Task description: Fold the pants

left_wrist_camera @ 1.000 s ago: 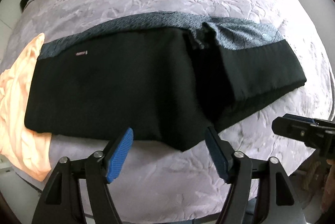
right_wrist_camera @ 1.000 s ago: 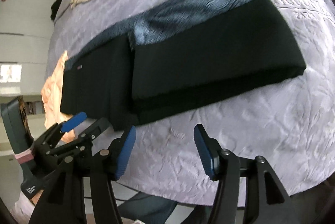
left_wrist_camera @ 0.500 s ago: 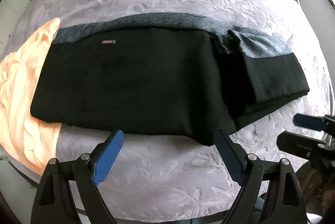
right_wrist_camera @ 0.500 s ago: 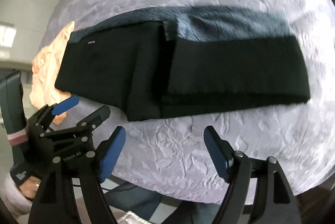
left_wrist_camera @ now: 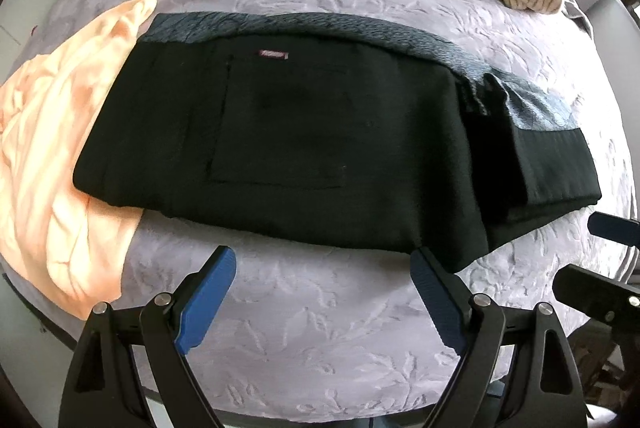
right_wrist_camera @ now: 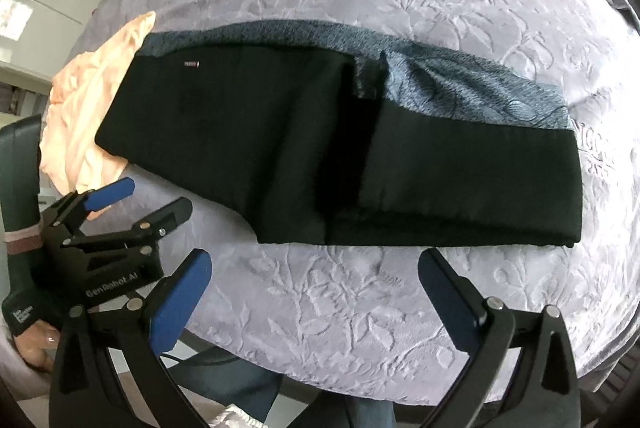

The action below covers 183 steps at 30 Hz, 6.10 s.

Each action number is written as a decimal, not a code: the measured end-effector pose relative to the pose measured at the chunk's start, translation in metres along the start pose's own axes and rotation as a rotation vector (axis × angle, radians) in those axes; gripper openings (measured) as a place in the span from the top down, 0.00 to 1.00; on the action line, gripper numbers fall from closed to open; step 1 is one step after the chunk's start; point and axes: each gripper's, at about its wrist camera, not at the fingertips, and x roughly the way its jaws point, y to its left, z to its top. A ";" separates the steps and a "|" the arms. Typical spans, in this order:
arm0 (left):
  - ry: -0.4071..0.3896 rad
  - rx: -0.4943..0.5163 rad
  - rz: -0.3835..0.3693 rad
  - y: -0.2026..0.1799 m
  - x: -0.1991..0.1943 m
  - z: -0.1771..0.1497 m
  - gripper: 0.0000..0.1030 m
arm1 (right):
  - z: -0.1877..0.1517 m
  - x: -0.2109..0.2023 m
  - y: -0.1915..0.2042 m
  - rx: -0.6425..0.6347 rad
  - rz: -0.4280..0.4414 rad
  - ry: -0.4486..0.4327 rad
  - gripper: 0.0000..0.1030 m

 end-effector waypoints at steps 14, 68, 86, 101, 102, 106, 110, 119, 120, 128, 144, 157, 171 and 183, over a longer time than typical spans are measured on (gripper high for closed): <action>0.050 -0.058 -0.021 0.024 0.014 -0.009 0.13 | -0.001 0.007 0.004 0.012 -0.021 0.033 0.00; -0.089 -0.467 -0.267 0.151 0.025 0.006 0.13 | -0.021 0.046 0.006 0.047 0.014 0.140 0.00; -0.100 -0.530 -0.318 0.162 0.041 0.005 0.13 | -0.026 0.053 0.002 0.062 0.042 0.154 0.00; -0.209 -0.505 -0.380 0.150 0.016 0.013 0.13 | -0.026 0.067 0.006 0.093 0.087 0.160 0.00; -0.229 -0.483 -0.380 0.147 0.010 0.015 0.13 | -0.025 0.066 0.006 0.095 0.091 0.152 0.00; -0.203 -0.464 -0.338 0.144 0.016 0.026 0.13 | -0.015 0.063 0.005 0.100 0.091 0.128 0.00; -0.165 -0.493 -0.262 0.149 0.042 0.025 0.17 | -0.001 0.057 0.001 0.101 0.093 0.099 0.00; -0.333 -0.091 0.180 0.081 0.007 0.025 0.62 | 0.075 0.023 0.022 0.017 0.130 0.004 0.00; -0.364 -0.012 0.239 0.067 0.004 0.022 0.62 | 0.087 0.018 0.030 0.000 0.143 -0.003 0.00; -0.412 0.190 0.406 0.035 0.012 0.015 0.62 | 0.169 0.005 0.136 -0.233 0.272 0.057 0.00; -0.400 0.190 0.419 0.029 0.011 0.016 0.62 | 0.189 0.097 0.242 -0.454 0.183 0.395 0.79; -0.604 0.378 0.325 -0.077 -0.081 0.015 0.62 | 0.162 -0.036 0.068 -0.183 0.624 0.050 0.80; -0.588 0.749 0.130 -0.282 -0.074 -0.017 0.62 | 0.036 -0.080 -0.191 0.226 0.721 -0.214 0.79; -0.423 0.928 0.196 -0.345 0.018 -0.047 0.59 | -0.021 0.032 -0.297 0.493 0.643 -0.124 0.77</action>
